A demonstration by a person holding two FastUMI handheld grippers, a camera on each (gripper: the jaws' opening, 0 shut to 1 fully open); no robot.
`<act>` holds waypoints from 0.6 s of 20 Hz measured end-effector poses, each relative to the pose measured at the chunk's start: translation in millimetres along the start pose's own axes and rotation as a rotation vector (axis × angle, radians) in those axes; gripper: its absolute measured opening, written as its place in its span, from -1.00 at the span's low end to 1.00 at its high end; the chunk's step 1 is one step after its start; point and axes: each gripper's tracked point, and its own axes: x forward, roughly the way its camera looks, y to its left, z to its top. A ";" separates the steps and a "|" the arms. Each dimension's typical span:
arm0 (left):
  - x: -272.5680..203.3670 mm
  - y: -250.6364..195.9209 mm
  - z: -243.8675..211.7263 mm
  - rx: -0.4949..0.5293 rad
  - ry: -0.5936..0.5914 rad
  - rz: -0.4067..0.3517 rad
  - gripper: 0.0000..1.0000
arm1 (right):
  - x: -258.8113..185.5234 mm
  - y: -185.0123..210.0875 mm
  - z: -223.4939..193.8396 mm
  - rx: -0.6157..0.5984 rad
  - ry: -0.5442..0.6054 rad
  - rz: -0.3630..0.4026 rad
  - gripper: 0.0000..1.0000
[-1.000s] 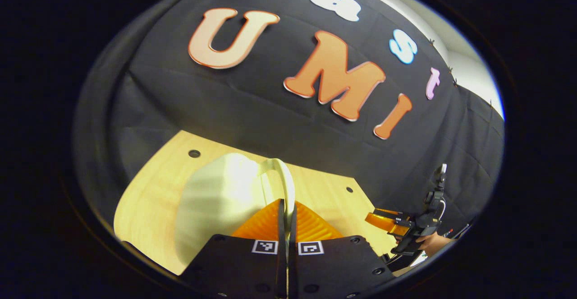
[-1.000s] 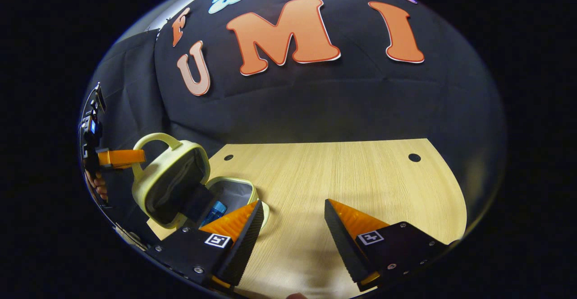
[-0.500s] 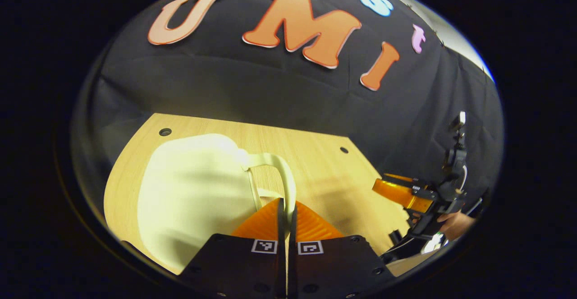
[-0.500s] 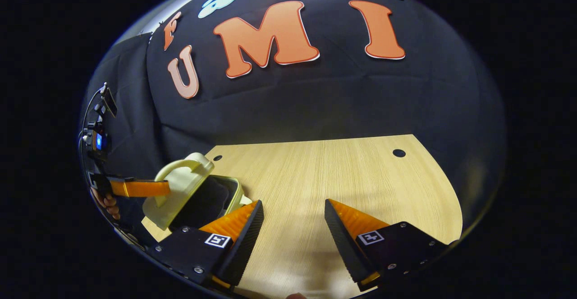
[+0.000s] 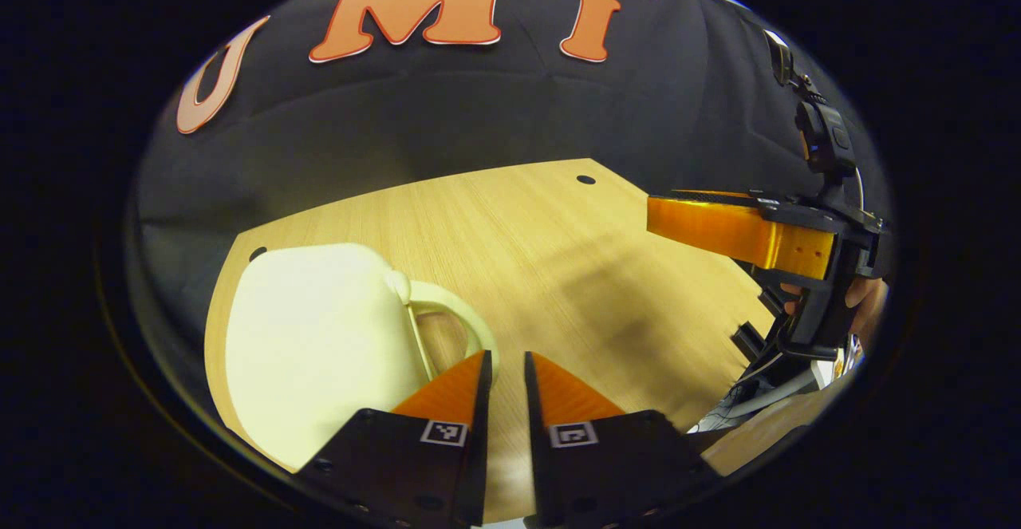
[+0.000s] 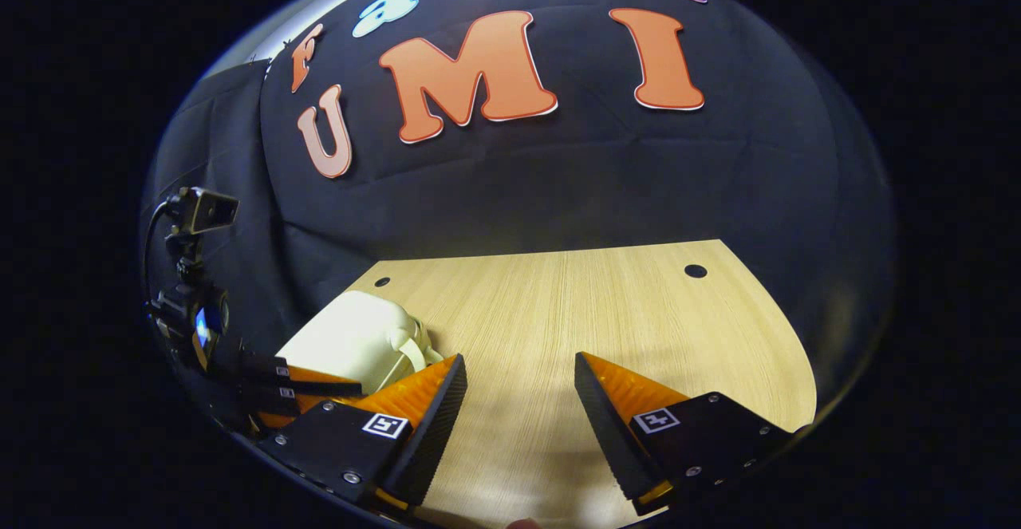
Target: First open the suitcase, pack the skin care products into it, and then close the suitcase.
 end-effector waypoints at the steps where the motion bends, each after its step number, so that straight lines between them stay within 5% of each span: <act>1: -2.6 -0.7 1.5 -0.001 -0.014 0.003 -0.39 | -1.4 -1.9 3.5 0.004 -0.013 -0.007 0.75; 2: -3.2 0.2 4.8 -0.005 -0.035 0.016 -0.08 | -2.1 -3.7 7.4 0.007 -0.026 -0.013 0.75; 5: -7.8 4.1 22.1 -0.015 -0.122 0.049 0.17 | -6.8 -3.6 24.5 -0.013 -0.087 -0.029 0.75; 8: -13.3 10.4 46.1 -0.013 -0.222 0.110 0.65 | -13.7 0.7 42.7 -0.052 -0.159 -0.041 0.75; 12: -21.1 18.7 77.6 -0.031 -0.348 0.215 0.81 | -23.2 11.7 56.9 -0.129 -0.221 -0.044 0.76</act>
